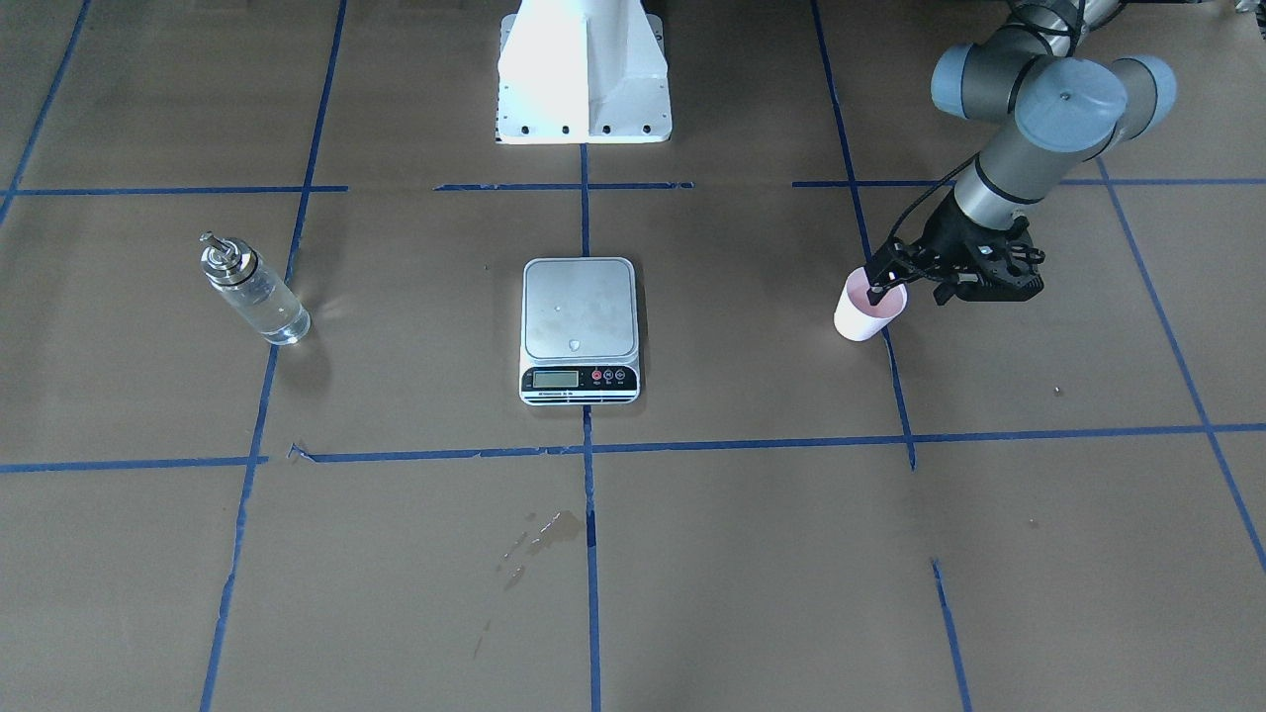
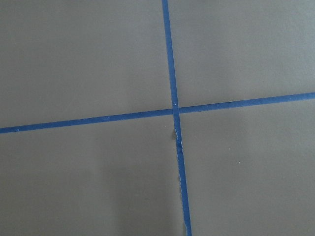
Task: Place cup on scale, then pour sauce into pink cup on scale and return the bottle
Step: 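Reach the left gripper down to the pink cup and grasp it, then carry the pink cup with the left gripper onto the scale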
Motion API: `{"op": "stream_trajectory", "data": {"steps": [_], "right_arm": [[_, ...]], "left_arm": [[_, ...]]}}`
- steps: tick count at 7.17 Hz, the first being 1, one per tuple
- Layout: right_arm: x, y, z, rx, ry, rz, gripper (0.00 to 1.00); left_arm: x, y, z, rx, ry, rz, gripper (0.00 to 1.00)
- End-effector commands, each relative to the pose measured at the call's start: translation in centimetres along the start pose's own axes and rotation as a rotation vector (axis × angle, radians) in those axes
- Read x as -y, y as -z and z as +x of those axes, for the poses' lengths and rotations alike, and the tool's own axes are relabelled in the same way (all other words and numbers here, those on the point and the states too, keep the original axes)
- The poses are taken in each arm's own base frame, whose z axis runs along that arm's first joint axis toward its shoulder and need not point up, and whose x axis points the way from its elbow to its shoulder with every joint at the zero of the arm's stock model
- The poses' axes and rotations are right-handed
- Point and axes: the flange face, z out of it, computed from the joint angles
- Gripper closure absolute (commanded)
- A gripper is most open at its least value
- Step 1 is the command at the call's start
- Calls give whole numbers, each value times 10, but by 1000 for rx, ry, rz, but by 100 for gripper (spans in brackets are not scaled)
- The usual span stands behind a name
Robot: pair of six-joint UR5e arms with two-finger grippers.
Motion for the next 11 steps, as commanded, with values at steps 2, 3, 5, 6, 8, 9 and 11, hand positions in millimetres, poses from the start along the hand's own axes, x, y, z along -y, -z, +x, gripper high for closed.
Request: {"op": "stream_trajectory", "data": {"steps": [2,3,5,6,8,9,11], "right_arm": [[0,2,-2,1,1,4,0],[1,2,-3,2,2,5,0],[1,5,-6,3,8,10,0],[1,5,-7,3,9,11,0],[1,7,-8,3,10,12,0],[1,6,-8,3,9,11,0],[1,9,-11,5,14,14,0]], "left_arm": [[-5,-5,6,-1,-6,-12,64],[-5,-4,9,-4,-8,-10,92],[-5,0,10,-7,-6,-5,100],[-2,6,12,-1,3,-1,100],[5,56,75,8,15,-7,100],[21,80,131,4,20,-4,100],[25,111,220,-91,202,7,100]]}}
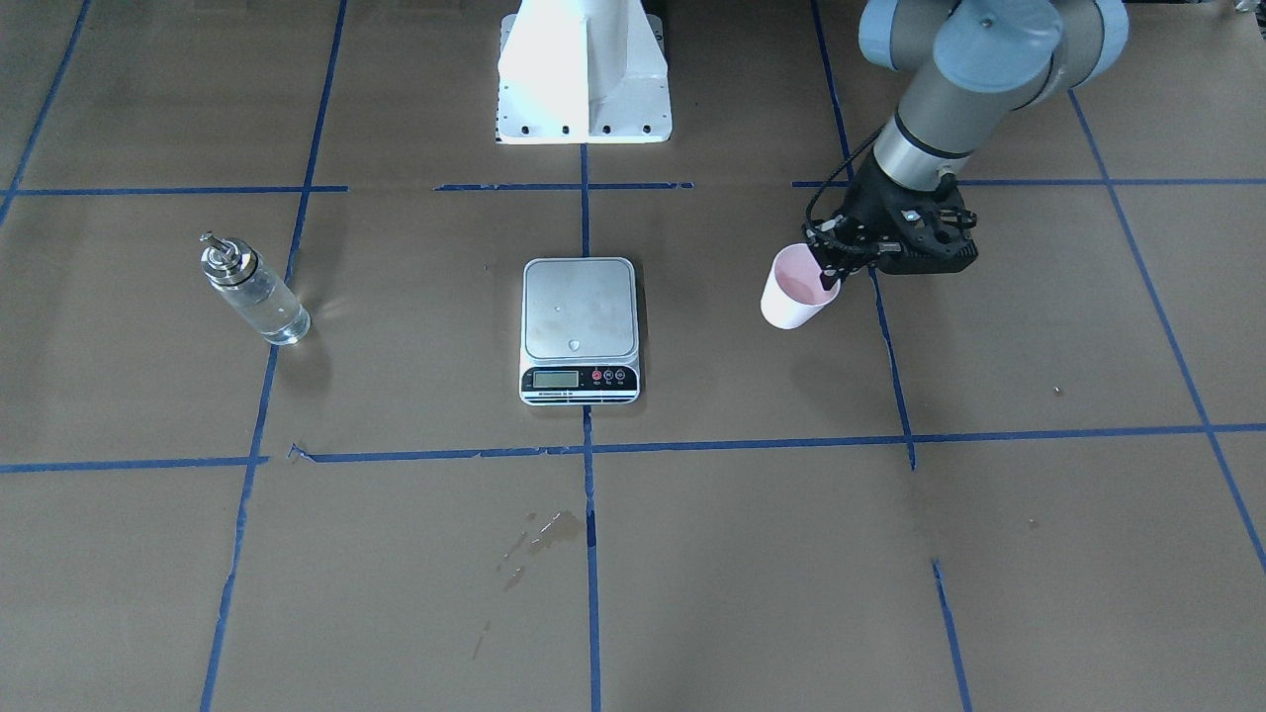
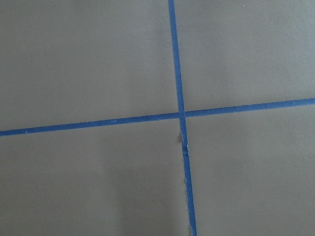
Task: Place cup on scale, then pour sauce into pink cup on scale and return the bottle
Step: 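Carry the pink cup with the left gripper onto the scale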
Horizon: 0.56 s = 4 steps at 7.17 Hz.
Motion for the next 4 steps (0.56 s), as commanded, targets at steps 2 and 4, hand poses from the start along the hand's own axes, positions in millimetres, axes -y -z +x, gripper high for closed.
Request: {"op": "stream_trajectory", "data": {"steps": [2,4], "right_arm": [[-1,1,-1,1,0,0,0],[0,2,-6,20,4,0,0]], "left_arm": [[-42,-11,177,-87,291,15,100],[-83,-63,211,-33,304,68,100]]}}
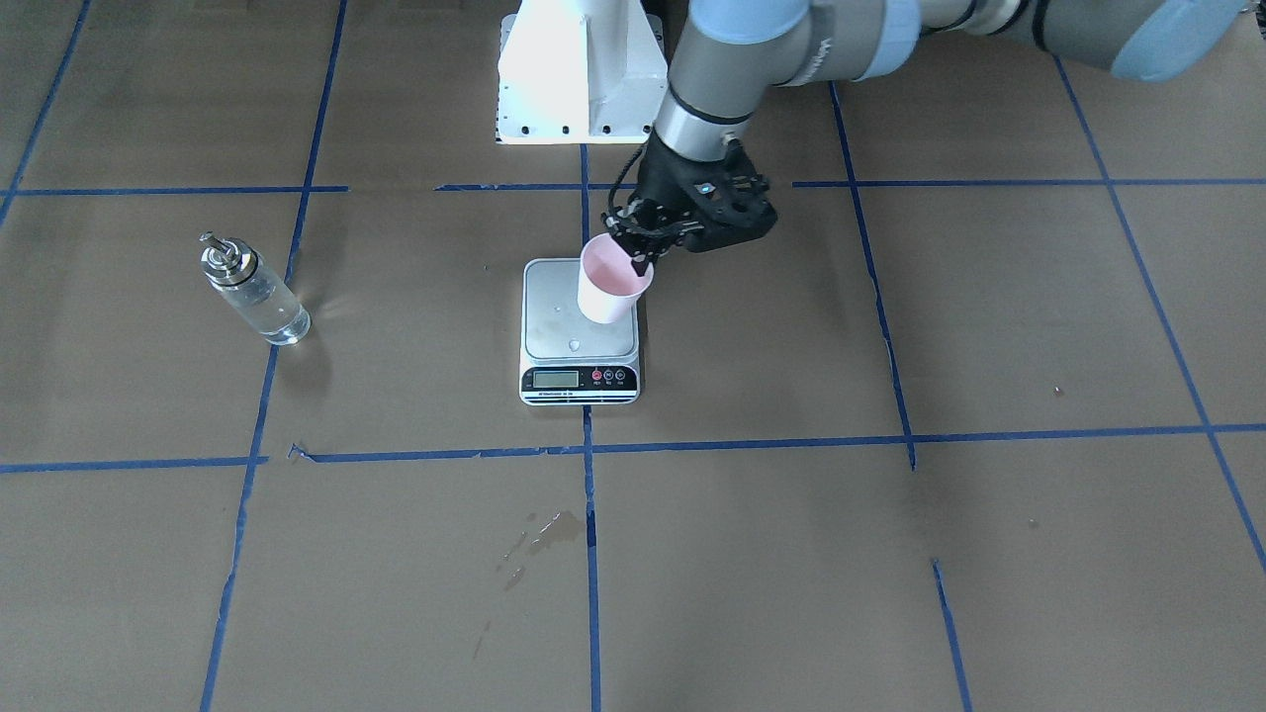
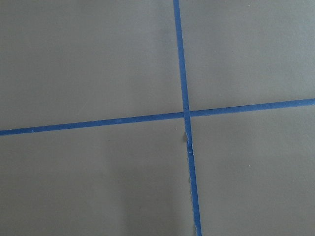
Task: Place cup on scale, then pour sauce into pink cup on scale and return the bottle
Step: 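Carry the pink cup with the left gripper onto the scale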
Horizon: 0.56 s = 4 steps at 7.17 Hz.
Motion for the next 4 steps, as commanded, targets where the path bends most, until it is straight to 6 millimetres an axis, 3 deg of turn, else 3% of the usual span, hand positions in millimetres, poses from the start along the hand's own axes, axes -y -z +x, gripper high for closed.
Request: {"op": "stream_trajectory", "data": {"steps": [1,4], "right_arm": [[2,1,-3,6,-28,1,0],[2,2,-4,8,-41,4,0]], "left_arm": [[-28,-29,20,24,20,36,100],[-30,-35,14,72,12,41,100]]}}
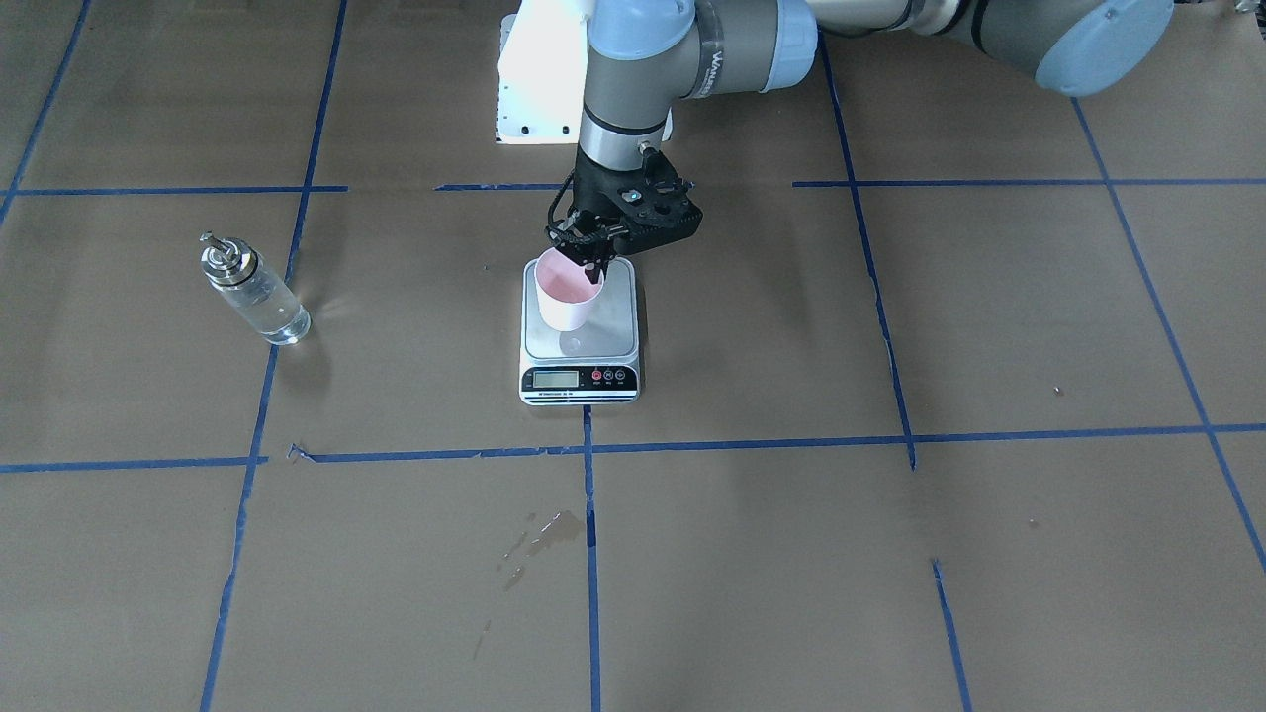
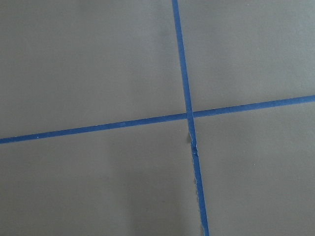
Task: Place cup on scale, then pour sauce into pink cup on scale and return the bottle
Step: 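Carry the pink cup with the left gripper onto the scale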
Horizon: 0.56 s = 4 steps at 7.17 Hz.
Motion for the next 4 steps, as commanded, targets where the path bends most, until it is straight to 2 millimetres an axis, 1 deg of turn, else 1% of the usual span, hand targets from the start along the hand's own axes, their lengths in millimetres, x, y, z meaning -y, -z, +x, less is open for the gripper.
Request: {"op": "stream_trajectory", "data": {"steps": [1,2,4], "right_arm": [[2,1,-2,1,1,3,0],[3,2,-3,2,4,5,0],[4,2,-4,2,5,6,0]], "left_arm": [[-11,-10,-5,39,-15,-7,100],[-14,-14,-5,45,-20,-11,100],[-14,-18,-8,54,-39,-11,100]]}}
